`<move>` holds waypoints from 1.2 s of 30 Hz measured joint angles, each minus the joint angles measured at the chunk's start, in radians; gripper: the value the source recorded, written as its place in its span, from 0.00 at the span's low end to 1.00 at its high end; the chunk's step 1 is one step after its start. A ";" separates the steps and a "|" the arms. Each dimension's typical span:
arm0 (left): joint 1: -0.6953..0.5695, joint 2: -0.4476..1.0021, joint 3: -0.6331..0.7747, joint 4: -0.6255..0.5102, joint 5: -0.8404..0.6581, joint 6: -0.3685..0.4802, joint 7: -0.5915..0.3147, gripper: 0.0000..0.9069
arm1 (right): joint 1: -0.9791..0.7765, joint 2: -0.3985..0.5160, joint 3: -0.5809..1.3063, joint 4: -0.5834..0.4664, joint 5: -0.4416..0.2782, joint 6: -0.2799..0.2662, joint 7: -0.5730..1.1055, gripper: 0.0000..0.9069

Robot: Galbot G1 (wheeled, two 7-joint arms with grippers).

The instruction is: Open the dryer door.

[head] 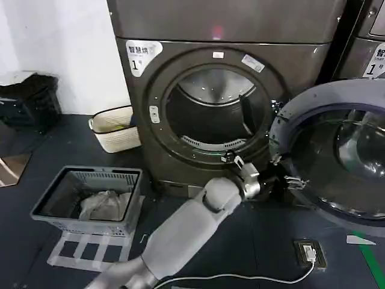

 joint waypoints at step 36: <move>0.631 0.828 -0.547 -0.899 -0.409 0.579 -0.423 1.00 | 0.049 -0.136 -0.143 -0.124 0.098 0.022 -0.102 1.00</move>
